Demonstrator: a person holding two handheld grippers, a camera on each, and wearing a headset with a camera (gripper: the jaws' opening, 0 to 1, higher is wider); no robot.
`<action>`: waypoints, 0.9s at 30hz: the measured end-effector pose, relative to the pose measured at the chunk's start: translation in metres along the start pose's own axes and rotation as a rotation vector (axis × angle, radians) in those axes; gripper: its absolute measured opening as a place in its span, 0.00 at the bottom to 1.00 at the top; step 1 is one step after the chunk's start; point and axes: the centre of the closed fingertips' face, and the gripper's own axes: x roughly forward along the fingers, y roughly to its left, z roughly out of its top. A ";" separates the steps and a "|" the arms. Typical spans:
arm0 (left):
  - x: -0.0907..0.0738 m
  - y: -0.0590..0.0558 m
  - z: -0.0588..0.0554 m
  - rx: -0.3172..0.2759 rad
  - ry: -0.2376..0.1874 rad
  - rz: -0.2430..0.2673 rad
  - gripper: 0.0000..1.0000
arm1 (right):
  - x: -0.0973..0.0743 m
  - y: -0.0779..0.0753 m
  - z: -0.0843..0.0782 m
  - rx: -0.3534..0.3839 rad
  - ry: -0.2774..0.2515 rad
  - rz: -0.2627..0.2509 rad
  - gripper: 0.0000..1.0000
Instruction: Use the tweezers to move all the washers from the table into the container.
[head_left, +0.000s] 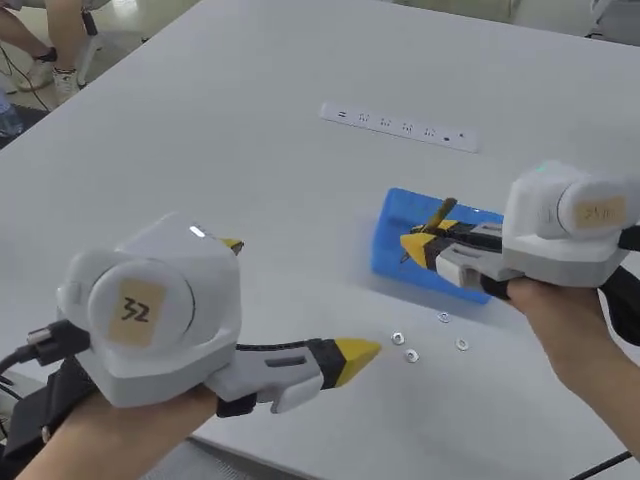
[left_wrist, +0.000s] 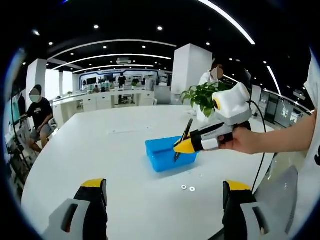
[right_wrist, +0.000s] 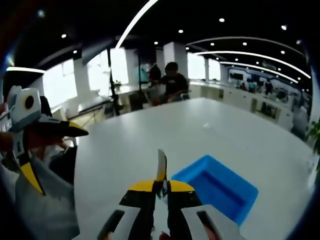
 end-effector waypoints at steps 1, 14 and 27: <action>0.000 0.000 -0.001 0.004 0.005 -0.002 0.99 | 0.000 0.003 -0.005 0.006 0.007 0.004 0.05; 0.003 -0.002 -0.007 0.045 0.033 0.007 0.99 | 0.005 0.008 -0.038 0.009 0.076 0.016 0.04; 0.004 -0.003 -0.015 0.055 0.062 0.005 0.99 | 0.011 0.005 -0.074 0.050 0.138 0.019 0.05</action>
